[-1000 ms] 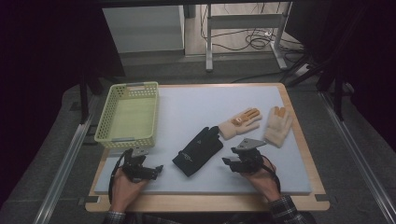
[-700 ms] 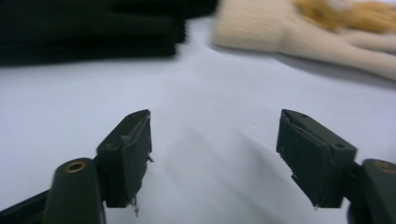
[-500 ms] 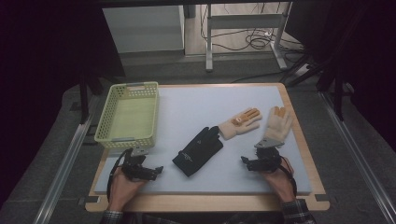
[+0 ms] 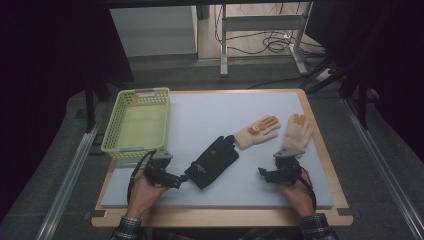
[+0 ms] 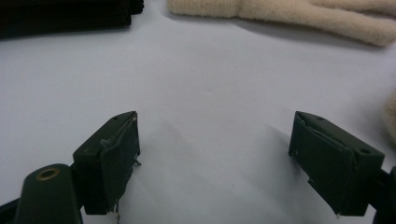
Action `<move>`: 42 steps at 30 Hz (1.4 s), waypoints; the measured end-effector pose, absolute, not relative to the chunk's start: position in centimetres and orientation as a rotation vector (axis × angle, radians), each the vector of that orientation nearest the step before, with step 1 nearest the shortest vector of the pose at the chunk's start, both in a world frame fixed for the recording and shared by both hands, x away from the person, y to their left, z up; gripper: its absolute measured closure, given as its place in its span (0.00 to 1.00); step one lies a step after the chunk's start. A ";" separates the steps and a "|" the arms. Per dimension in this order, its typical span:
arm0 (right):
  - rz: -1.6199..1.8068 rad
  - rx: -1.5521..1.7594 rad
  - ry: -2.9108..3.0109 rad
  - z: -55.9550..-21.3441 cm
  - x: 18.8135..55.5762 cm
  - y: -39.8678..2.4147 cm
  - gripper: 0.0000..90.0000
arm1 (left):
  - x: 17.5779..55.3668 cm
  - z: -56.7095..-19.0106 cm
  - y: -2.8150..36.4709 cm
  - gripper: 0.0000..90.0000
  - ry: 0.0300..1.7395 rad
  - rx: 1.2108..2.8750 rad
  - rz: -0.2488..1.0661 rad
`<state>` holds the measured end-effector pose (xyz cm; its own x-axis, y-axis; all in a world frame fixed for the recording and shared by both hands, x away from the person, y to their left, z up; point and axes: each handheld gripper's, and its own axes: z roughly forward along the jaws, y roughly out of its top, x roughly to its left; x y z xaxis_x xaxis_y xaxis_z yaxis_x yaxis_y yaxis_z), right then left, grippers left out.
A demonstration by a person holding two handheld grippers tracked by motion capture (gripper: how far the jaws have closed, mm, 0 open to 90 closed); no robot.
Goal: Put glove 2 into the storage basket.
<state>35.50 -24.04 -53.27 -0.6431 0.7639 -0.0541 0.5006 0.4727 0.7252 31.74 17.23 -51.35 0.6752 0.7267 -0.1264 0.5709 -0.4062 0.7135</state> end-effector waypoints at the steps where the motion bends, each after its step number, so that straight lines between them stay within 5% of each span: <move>1: 0.978 1.062 2.353 -53.3 35.5 -24.0 0.18 | 32.0 -51.2 16.8 0.00 0.987 2.132 0.258; 21: 0.978 1.061 2.350 -53.3 35.5 -24.0 0.18 | 36.6 -51.6 7.9 0.00 0.927 2.260 0.263; 35: 0.978 1.061 2.350 -53.3 35.5 -24.0 0.18 | 37.4 -53.3 7.3 0.00 0.941 2.280 0.151; 42: 0.977 1.061 2.350 -53.3 35.5 -24.0 0.18 | 36.9 -53.4 6.6 0.00 0.933 2.320 0.195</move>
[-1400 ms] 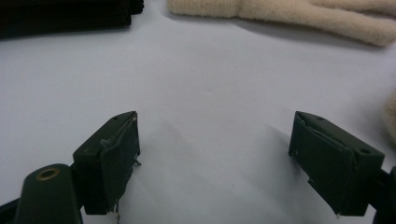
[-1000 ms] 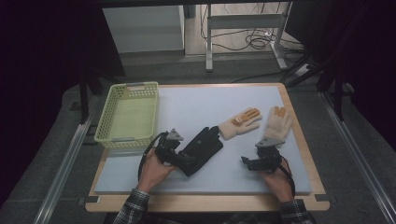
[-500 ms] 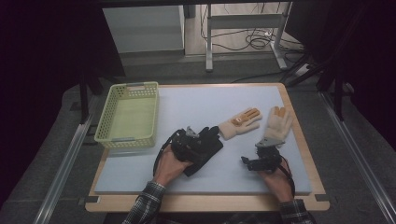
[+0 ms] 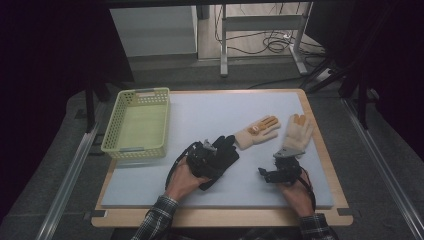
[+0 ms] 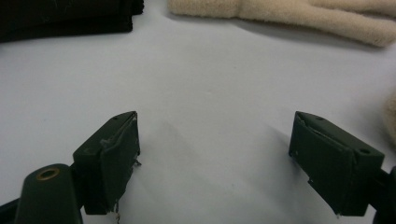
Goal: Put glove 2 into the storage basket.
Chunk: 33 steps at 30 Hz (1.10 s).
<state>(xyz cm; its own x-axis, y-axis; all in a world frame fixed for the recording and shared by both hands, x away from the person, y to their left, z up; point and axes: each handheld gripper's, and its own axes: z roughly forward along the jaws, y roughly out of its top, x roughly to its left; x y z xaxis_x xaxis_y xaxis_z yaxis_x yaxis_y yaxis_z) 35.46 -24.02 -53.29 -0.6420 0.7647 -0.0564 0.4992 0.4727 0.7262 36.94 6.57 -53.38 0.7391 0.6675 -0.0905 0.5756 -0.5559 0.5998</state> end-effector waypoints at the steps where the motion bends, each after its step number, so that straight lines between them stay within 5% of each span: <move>1: 0.977 1.061 2.351 -53.3 35.5 -24.0 0.18 | 36.8 -53.4 6.3 0.00 0.937 2.333 0.215; 10: 0.976 1.060 2.350 -53.3 35.4 -24.0 0.18 | 36.7 -53.2 5.8 0.06 0.994 2.345 0.265; 23: 0.974 1.059 2.348 -53.3 35.4 -24.0 0.18 | 36.7 -52.4 7.4 0.71 1.001 2.308 0.278; 33: 0.976 1.060 2.349 -53.3 35.4 -24.0 0.18 | 37.4 -51.0 9.1 0.75 1.047 2.231 0.250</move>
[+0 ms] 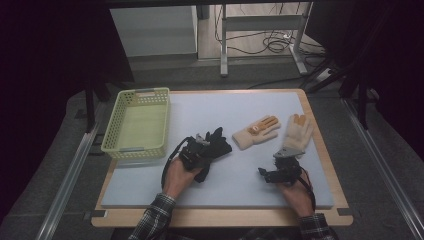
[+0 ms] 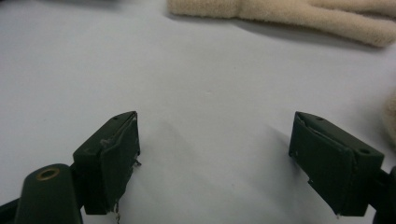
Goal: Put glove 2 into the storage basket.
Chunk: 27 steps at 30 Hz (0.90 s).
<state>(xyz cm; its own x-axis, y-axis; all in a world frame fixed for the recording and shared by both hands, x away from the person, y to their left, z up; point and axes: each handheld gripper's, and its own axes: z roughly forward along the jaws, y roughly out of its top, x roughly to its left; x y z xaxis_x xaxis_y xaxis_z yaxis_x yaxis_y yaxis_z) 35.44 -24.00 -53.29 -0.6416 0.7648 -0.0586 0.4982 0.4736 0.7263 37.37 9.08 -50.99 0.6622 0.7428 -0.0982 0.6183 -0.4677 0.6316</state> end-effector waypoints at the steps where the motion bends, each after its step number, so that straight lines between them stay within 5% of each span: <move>1: 0.976 1.059 2.349 -53.3 35.4 -24.0 0.18 | 37.4 -50.6 9.3 0.75 1.050 2.223 0.251; 27: 0.977 1.057 2.349 -53.3 35.4 -24.0 0.18 | 39.7 -42.6 14.5 0.74 1.141 2.105 0.409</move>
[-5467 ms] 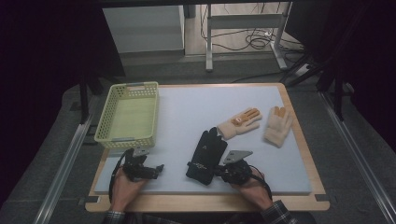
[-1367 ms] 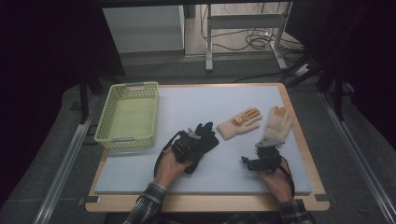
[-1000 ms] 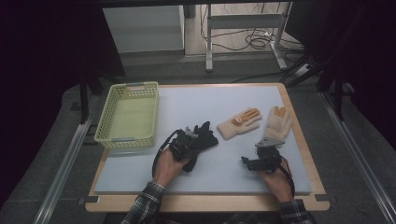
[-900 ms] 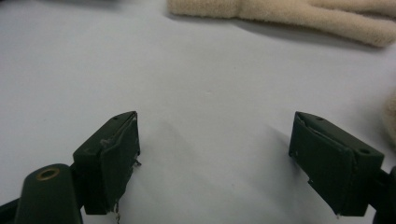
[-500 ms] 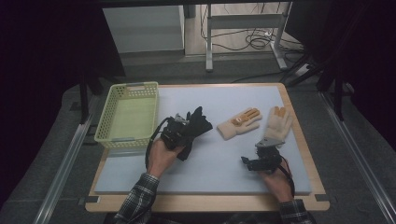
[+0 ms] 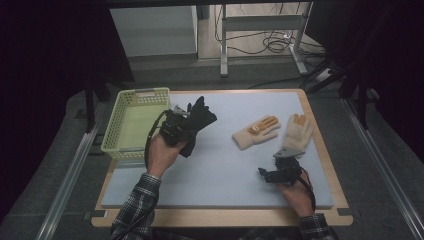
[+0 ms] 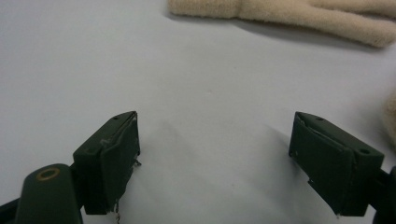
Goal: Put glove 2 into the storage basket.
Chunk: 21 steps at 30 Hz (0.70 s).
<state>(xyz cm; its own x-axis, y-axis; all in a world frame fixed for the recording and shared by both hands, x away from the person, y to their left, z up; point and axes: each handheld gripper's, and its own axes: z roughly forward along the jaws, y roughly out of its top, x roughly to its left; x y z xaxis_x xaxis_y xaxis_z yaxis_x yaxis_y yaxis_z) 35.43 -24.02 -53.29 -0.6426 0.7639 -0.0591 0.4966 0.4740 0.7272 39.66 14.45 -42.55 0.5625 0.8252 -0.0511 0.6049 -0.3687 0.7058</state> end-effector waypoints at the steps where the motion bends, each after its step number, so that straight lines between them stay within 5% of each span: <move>1: 0.976 1.057 2.348 -53.3 35.4 -24.0 0.18 | 39.7 -42.3 14.9 0.74 1.152 2.096 0.414; 21: 0.979 1.057 2.347 -53.3 35.4 -24.0 0.18 | 41.5 -42.3 24.9 0.72 1.412 1.966 0.564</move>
<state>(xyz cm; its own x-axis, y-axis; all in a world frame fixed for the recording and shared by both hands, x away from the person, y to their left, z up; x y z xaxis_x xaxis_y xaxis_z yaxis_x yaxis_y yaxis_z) 35.44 -24.01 -53.31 -0.6423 0.7641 -0.0594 0.4955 0.4731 0.7284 41.55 24.92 -42.30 0.3290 0.9440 -0.0247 0.6670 -0.2137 0.7137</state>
